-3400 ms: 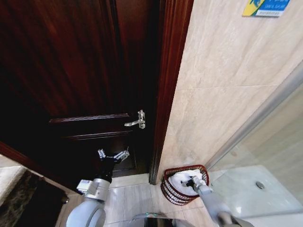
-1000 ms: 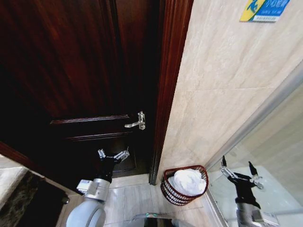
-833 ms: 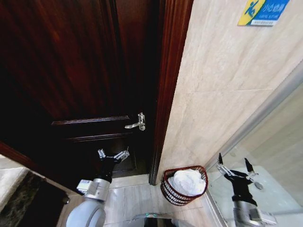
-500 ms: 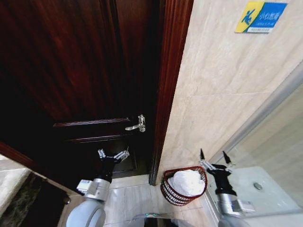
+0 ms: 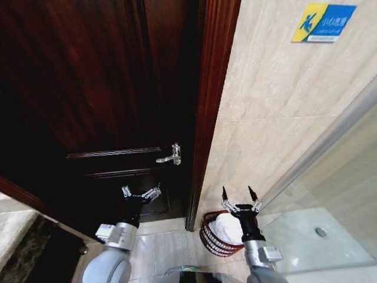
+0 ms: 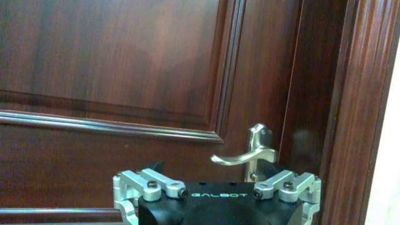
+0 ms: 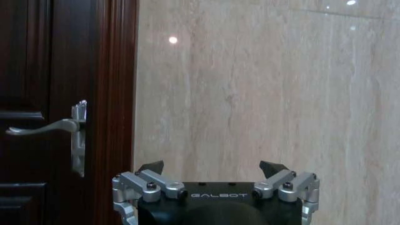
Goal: Discard the used towel into the hamper.
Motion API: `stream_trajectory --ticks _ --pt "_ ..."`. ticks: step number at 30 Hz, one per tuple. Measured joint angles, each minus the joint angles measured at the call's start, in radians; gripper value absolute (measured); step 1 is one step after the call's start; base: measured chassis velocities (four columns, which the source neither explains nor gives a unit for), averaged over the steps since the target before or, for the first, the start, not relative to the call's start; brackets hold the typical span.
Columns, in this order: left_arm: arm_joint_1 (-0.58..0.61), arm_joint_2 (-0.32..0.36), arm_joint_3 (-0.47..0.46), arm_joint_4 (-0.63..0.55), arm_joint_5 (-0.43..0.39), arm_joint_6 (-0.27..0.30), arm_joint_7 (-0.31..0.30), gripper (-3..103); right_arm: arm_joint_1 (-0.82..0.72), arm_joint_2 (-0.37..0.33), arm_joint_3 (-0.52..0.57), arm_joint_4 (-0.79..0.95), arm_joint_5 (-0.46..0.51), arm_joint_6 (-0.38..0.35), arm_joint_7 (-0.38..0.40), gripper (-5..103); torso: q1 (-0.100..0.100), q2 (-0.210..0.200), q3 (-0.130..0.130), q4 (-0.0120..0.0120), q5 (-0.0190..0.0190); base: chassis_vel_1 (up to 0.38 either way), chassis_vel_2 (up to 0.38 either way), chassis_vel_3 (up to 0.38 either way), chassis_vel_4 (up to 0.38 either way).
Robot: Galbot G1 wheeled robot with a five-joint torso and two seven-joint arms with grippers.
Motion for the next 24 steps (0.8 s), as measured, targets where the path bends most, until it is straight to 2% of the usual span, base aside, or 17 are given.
stream_trajectory --ticks 10,24 --pt "0.0 0.0 0.0 0.0 0.0 0.0 0.0 100 -0.026 -0.026 0.042 0.023 0.049 -0.013 -0.029 100 -0.001 -0.002 -0.001 0.0 0.0001 0.0 0.0 0.0 0.0" --pt "0.0 0.0 0.0 0.0 0.0 0.0 0.0 100 -0.026 -0.027 0.044 0.024 0.052 -0.011 -0.03 100 -0.002 -0.004 -0.002 0.0 0.0001 0.0 0.0 0.0 0.0"
